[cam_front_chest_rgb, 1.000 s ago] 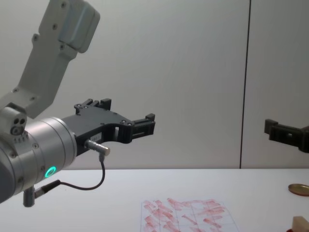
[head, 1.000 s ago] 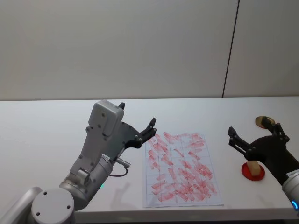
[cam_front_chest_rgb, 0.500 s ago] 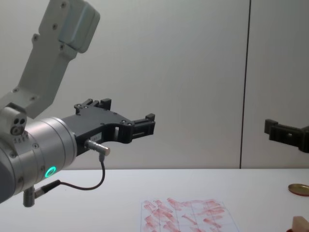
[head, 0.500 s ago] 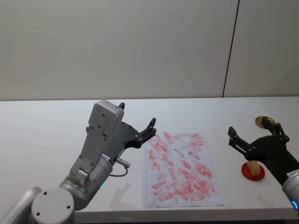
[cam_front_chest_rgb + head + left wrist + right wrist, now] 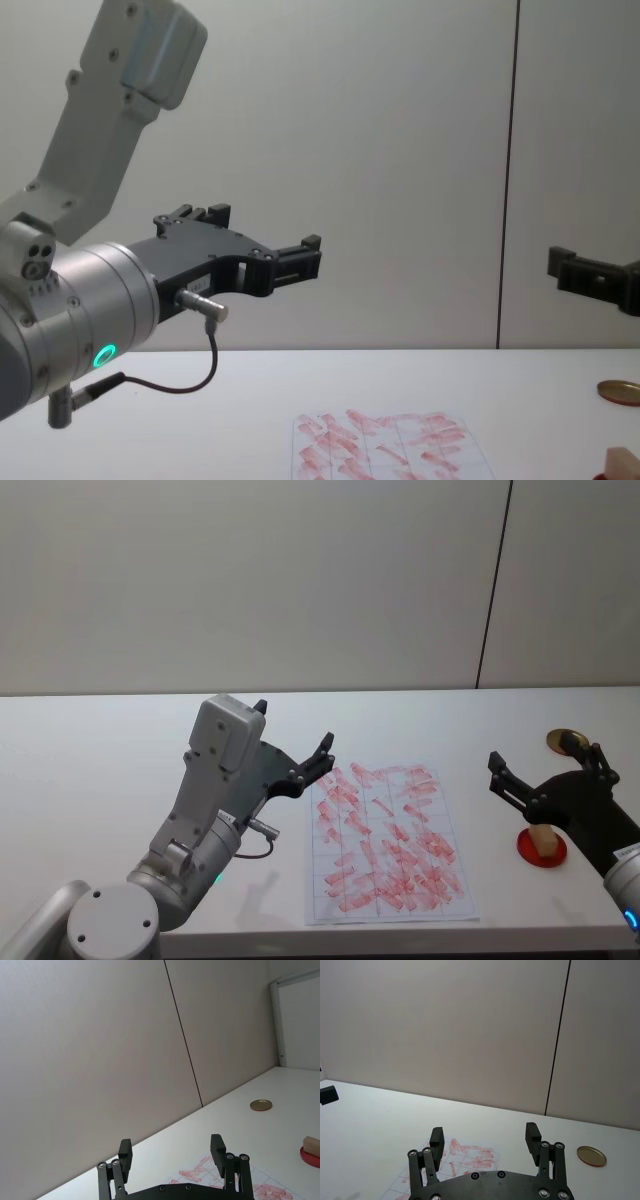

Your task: Use the one hand to pick up the stamp and affix it onto the A4 paper.

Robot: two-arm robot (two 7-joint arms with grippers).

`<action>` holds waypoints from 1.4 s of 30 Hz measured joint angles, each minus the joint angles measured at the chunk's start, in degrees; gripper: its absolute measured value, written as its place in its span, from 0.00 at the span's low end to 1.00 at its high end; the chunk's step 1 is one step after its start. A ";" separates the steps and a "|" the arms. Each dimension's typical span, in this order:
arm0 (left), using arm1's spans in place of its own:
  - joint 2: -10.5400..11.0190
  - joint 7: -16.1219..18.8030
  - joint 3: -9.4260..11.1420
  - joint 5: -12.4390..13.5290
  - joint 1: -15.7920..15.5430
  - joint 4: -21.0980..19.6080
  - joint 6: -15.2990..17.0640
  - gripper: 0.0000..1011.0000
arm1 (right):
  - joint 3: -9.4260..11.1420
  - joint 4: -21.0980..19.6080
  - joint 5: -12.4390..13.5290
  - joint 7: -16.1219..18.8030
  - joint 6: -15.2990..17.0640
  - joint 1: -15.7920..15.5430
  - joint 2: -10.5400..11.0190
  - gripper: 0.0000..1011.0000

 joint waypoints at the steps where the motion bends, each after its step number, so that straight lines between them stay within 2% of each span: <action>1: 0.00 0.00 0.00 0.00 0.00 0.00 0.00 0.98 | 0.01 0.00 0.00 0.00 0.00 0.00 0.00 0.99; 9: 0.00 0.00 0.00 0.00 0.00 0.00 0.00 0.98 | 0.26 0.52 0.18 -0.48 0.19 0.07 -0.03 0.99; 19: 0.00 0.00 0.00 0.00 0.00 0.00 0.00 0.98 | 0.83 2.99 0.97 -2.55 2.38 0.72 -0.50 0.99; 35: 0.00 0.00 0.00 0.00 0.00 0.00 0.00 0.98 | 1.57 10.14 2.49 -5.81 7.53 3.57 -2.13 0.99; 42: 0.00 0.00 0.00 0.00 0.00 0.00 0.00 0.98 | 1.54 14.75 2.43 -6.31 9.74 5.90 -3.31 0.99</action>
